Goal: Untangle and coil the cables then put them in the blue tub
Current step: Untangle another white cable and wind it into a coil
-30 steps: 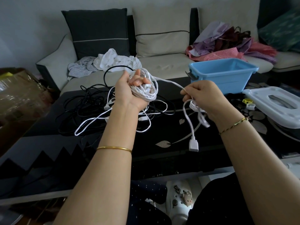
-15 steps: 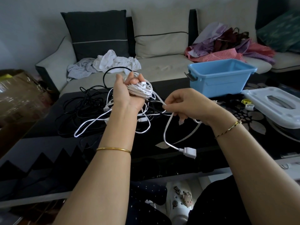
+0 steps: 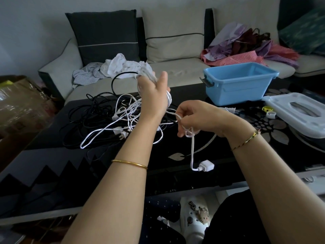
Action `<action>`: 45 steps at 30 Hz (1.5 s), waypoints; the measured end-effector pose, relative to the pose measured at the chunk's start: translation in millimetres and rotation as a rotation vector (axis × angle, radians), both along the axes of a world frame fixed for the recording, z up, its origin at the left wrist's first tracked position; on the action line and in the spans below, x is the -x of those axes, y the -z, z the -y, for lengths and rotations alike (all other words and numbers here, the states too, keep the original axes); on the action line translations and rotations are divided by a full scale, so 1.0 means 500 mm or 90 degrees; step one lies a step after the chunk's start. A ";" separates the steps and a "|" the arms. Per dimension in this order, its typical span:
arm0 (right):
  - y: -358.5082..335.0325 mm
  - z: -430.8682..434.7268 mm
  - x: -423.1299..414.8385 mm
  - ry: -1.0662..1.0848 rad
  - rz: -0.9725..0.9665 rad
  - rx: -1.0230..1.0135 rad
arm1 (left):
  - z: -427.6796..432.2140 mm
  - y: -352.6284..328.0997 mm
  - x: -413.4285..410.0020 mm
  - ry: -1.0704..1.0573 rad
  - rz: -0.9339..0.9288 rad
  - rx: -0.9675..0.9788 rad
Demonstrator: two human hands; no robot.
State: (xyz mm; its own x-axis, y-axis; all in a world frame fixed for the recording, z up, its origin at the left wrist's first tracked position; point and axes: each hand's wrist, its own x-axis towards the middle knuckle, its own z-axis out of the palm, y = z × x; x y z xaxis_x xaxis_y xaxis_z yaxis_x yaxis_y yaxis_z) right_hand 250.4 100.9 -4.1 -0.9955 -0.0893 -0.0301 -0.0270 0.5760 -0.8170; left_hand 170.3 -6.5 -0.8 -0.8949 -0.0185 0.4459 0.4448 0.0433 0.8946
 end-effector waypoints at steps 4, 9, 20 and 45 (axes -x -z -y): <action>-0.007 -0.013 -0.006 0.055 -0.004 0.084 | -0.006 0.019 -0.011 -0.044 -0.155 0.299; -0.021 -0.034 -0.013 0.190 -0.051 0.147 | -0.001 0.034 -0.002 -0.007 -0.111 0.492; -0.023 -0.073 -0.004 0.462 -0.172 0.430 | 0.012 0.030 -0.019 0.340 0.025 0.583; 0.010 -0.061 0.008 0.057 -0.125 0.027 | 0.022 0.016 -0.023 0.358 0.271 0.379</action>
